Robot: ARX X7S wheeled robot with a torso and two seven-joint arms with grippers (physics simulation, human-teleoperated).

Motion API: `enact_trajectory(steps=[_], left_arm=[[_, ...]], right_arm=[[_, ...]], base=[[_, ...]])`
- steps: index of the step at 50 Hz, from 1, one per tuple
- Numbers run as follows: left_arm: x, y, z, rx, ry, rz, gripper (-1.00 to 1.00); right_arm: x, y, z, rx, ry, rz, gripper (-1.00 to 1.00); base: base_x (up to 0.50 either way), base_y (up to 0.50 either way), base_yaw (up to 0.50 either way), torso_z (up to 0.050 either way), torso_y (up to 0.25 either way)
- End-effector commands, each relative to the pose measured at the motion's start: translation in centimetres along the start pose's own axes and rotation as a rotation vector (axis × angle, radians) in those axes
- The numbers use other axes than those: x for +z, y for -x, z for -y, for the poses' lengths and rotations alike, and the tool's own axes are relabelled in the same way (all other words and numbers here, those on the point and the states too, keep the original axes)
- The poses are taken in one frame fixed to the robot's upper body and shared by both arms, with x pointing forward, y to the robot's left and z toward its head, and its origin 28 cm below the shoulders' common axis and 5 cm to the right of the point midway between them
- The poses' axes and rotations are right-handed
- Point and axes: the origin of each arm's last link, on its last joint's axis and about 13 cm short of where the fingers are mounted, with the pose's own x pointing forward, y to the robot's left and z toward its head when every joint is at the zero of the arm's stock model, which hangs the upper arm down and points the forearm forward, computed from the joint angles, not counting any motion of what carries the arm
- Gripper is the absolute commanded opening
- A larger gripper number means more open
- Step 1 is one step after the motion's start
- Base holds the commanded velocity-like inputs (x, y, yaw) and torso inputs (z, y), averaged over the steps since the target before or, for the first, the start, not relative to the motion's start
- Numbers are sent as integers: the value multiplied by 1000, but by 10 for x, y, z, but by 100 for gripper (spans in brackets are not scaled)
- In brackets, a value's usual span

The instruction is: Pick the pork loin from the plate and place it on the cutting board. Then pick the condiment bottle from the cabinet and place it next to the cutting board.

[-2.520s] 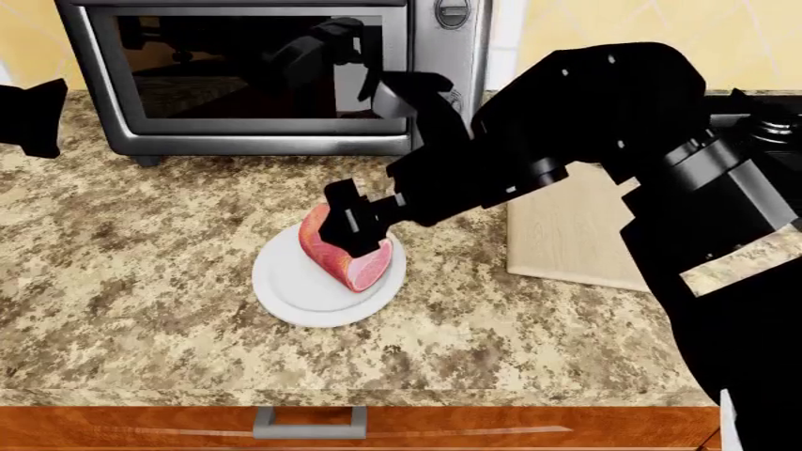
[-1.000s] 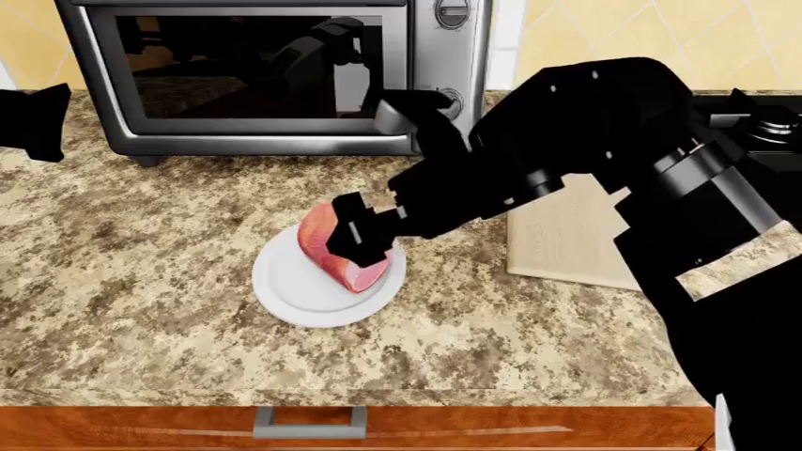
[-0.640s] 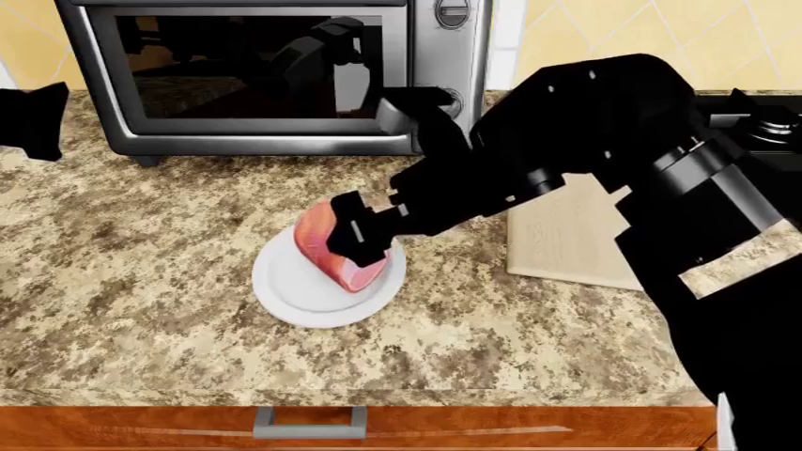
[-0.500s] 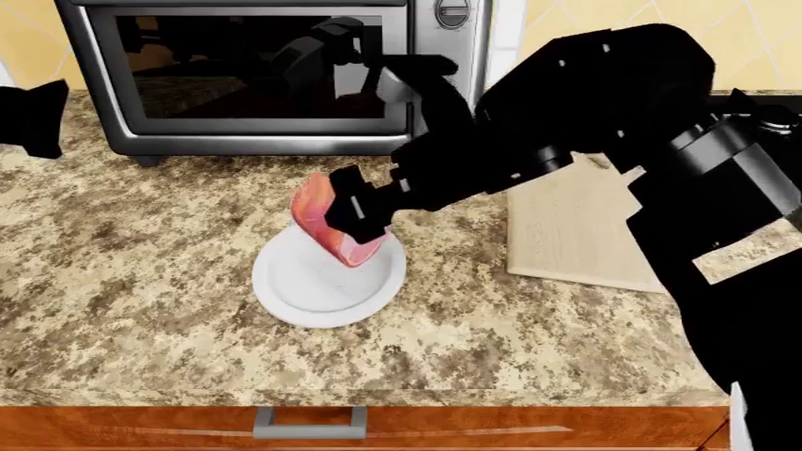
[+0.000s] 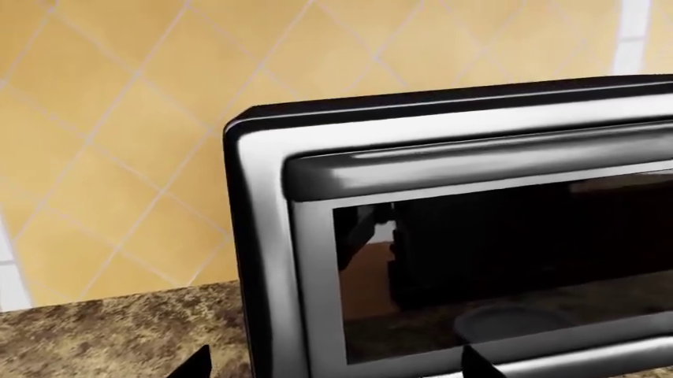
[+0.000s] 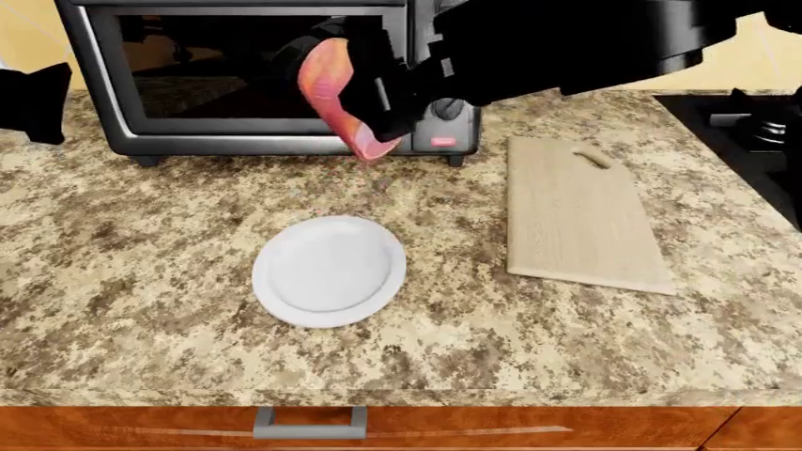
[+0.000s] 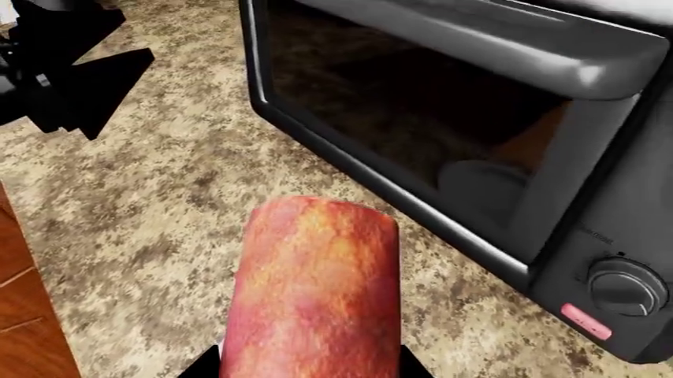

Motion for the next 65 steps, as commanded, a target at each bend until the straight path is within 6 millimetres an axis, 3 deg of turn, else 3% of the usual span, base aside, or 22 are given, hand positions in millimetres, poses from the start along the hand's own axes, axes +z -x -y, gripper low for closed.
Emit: enact_trajectory(steps=[1, 38, 51, 65], left_arm=[[7, -5, 6, -19, -8, 14, 100], [18, -9, 19, -58, -23, 29, 100], [18, -7, 20, -55, -27, 27, 100], [19, -5, 20, -44, -34, 24, 100]], right_arm=[[-7, 40, -12, -83, -15, 51, -100], [-68, 104, 2, -432, -245, 31, -100], [-78, 110, 15, -500, -284, 26, -100], [-83, 99, 40, -536, -313, -4, -100]], base=[[0, 0, 0, 0, 0], [0, 0, 0, 0, 0], [0, 0, 0, 0, 0], [0, 0, 0, 0, 1]])
